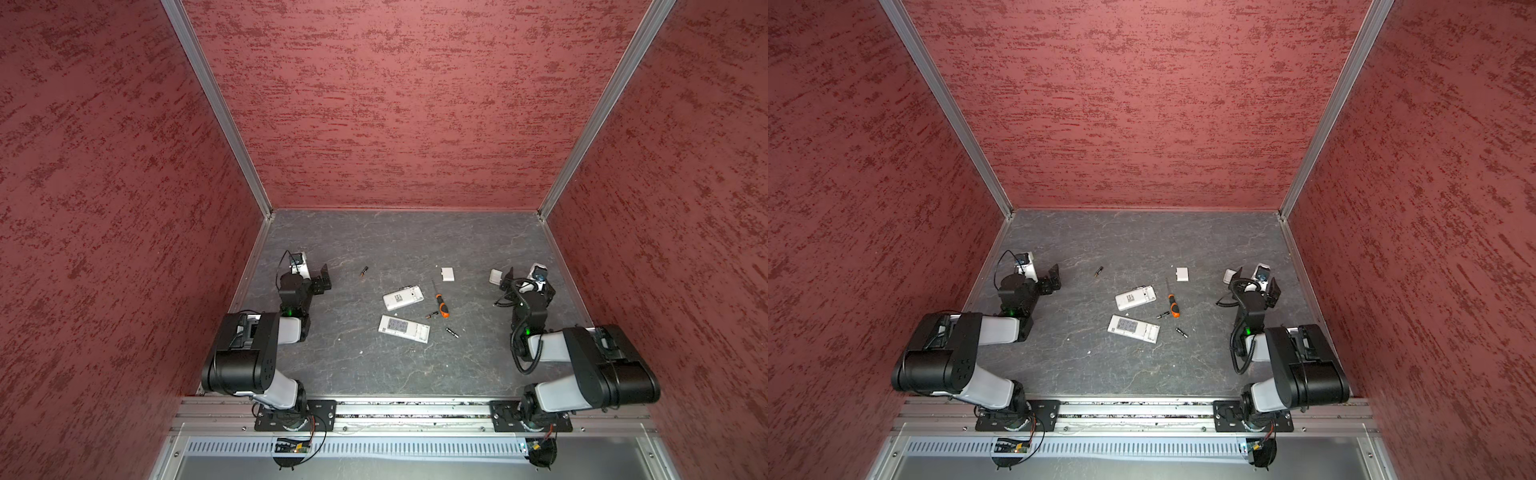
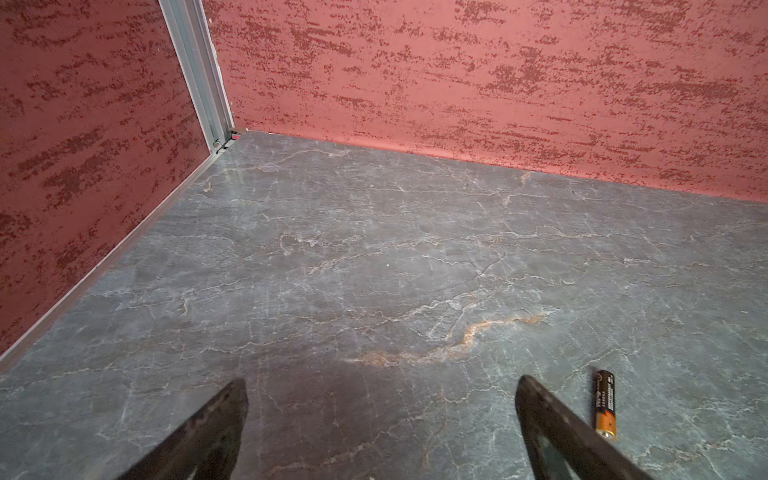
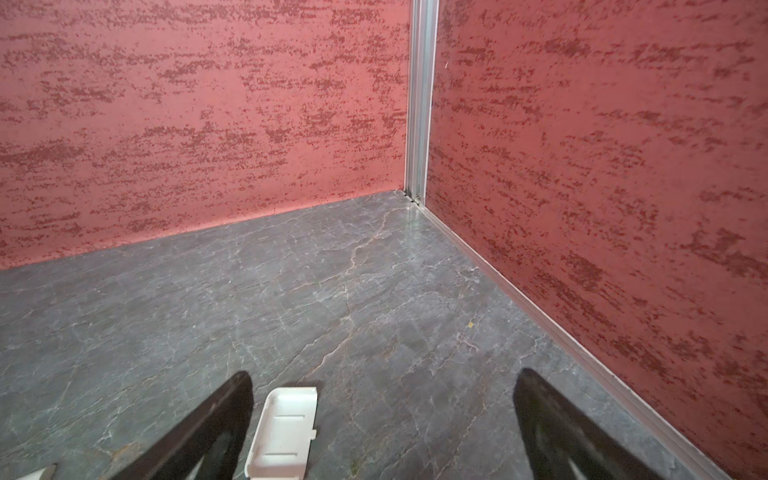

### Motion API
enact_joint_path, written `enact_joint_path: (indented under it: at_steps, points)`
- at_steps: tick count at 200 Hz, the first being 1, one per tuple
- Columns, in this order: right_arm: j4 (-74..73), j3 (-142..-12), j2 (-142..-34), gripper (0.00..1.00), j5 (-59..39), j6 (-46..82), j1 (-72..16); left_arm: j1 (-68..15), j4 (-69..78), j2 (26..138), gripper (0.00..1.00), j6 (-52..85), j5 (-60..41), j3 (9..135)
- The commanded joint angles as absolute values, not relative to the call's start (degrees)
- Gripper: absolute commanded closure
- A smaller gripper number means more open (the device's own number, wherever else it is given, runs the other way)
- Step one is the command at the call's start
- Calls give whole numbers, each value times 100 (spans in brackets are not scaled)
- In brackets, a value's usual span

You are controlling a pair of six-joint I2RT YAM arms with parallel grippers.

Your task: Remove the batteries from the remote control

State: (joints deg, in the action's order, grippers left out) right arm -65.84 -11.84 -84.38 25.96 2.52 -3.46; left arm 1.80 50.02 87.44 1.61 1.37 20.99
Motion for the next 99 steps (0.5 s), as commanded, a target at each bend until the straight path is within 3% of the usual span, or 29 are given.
enact_joint_path:
  at_steps: [1,68,86,99]
  points:
    - [-6945,-1319,-8455,1,2366,149,-290,175,5083,8759,1,72,88,2171]
    - [-6911,-1365,-8598,1,1641,147,-107,175,5080,8759,0,73,88,2171]
    - [-7497,-1306,-9014,1,1556,101,-53,166,5084,8759,1,74,94,2170]
    - [-6942,-1412,-8832,1,1520,206,-44,166,5080,8762,0,70,94,2171]
